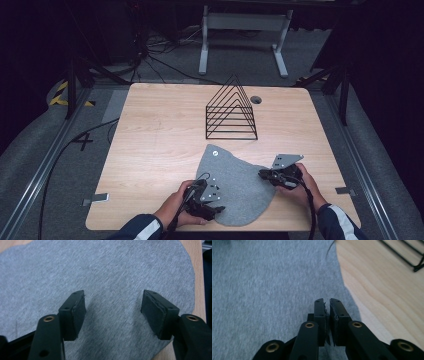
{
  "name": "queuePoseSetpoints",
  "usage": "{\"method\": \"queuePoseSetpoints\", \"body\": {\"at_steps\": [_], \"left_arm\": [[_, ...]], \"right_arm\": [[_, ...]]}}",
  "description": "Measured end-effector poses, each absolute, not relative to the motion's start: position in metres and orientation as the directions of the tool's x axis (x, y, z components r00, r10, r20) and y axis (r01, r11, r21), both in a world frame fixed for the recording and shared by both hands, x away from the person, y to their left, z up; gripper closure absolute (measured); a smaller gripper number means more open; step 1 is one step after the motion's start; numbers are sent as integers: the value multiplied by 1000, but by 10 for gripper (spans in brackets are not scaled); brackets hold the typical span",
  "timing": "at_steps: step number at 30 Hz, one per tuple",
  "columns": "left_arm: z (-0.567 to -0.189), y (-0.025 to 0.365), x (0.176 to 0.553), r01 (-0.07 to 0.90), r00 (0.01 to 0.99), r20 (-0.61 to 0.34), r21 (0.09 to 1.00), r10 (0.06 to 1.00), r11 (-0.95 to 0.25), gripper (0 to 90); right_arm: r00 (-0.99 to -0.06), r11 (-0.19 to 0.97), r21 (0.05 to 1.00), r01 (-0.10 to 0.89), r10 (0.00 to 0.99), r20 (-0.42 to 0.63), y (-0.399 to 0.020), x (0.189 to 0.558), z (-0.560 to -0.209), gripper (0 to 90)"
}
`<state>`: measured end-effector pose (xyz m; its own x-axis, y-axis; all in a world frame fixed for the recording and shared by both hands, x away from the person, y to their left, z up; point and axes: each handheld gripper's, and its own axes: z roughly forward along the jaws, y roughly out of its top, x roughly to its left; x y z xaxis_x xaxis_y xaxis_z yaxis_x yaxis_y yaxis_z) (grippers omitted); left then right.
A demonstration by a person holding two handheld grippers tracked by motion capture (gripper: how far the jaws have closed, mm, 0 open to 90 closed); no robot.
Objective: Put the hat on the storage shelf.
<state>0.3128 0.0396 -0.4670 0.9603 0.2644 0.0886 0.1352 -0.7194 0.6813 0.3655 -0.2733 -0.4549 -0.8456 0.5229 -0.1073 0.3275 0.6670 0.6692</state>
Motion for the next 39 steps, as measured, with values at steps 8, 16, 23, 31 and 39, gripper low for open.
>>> {"method": "queuePoseSetpoints", "body": {"at_steps": [8, 16, 23, 31, 39], "left_arm": [[-466, 69, 336, 219, 922, 95, 674, 376, -706, 367], [-466, 87, 364, 299, 874, 88, 676, 477, -673, 366], [-467, 88, 389, 335, 863, 54, 683, 503, -648, 365], [-467, 81, 417, 358, 843, 51, 691, 535, -628, 365], [-461, 69, 425, 348, 830, 80, 700, 553, -624, 357]], "right_arm": [[-876, 695, 643, 324, 476, -73, -272, 352, -453, 859], [-910, 734, 613, 293, 410, -57, -260, 325, -450, 879], [-941, 762, 600, 244, 336, -44, -247, 310, -450, 887], [-950, 765, 606, 216, 308, -51, -231, 302, -451, 892], [-957, 752, 630, 195, 287, -45, -215, 303, -453, 833]]}}
